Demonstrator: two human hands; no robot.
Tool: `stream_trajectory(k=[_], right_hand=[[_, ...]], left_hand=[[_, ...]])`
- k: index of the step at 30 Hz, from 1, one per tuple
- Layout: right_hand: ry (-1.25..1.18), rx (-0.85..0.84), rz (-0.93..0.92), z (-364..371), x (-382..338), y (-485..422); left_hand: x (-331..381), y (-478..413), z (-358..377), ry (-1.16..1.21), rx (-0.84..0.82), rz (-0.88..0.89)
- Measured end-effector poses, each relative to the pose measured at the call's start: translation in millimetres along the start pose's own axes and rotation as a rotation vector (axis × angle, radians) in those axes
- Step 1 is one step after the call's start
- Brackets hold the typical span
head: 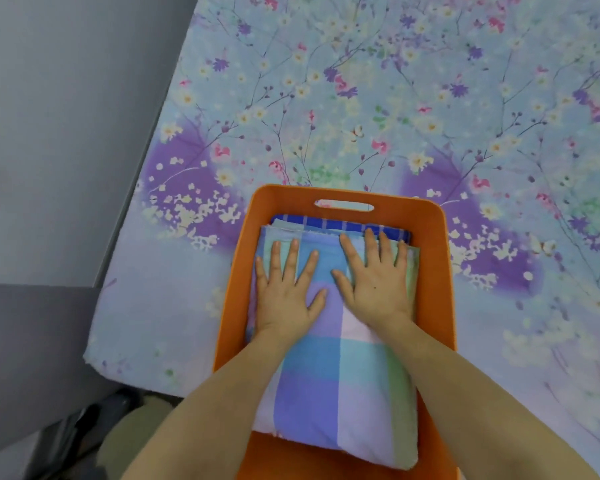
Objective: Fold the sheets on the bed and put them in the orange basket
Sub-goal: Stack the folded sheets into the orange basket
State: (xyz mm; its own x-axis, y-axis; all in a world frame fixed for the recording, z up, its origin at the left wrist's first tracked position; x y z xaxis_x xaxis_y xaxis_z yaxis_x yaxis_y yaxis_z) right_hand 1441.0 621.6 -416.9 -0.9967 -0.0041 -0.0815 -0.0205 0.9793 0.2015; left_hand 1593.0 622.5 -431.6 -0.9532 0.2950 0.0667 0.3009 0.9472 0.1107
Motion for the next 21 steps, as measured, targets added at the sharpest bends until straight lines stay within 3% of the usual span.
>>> stream_trajectory(k=[7, 9, 11, 13, 15, 18, 21], right_hand=[[0.047, -0.067, 0.005, -20, -6, 10], [-0.042, 0.002, 0.075, -43, -11, 11], [-0.164, 0.17, 0.09, -76, -39, 17], [-0.258, 0.336, -0.02, -111, -98, 30], [-0.32, 0.412, -0.117, -131, -144, 42], [-0.45, 0.407, -0.281, -146, -230, 61], [-0.705, 0.202, -0.338, -147, -323, 80]], left_hand=[[0, 11, -27, 0.111, -0.148, -0.012], [3, 9, -43, 0.176, -0.238, 0.001], [-7, 14, -75, 0.387, -0.248, -0.041], [-38, 35, -113, 0.718, -0.144, -0.139], [-59, 60, -143, 0.86, -0.074, -0.175], [-126, 112, -174, 0.831, 0.115, -0.248], [-227, 180, -190, 0.7, 0.274, -0.516]])
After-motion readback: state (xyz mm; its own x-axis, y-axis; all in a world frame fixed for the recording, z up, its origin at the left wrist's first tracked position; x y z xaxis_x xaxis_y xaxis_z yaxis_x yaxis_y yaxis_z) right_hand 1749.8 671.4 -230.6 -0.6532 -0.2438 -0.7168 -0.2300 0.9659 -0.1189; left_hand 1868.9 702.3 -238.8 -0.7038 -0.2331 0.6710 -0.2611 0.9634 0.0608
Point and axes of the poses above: each hand's wrist, its own y-axis away from the middle knuckle, its own z-axis out of the palm, x = y × z, the point moved 7 cm from there along -y, towards the middle knuckle, and after that the axes turned 3 degrees about -z, right-handed, at the moved point
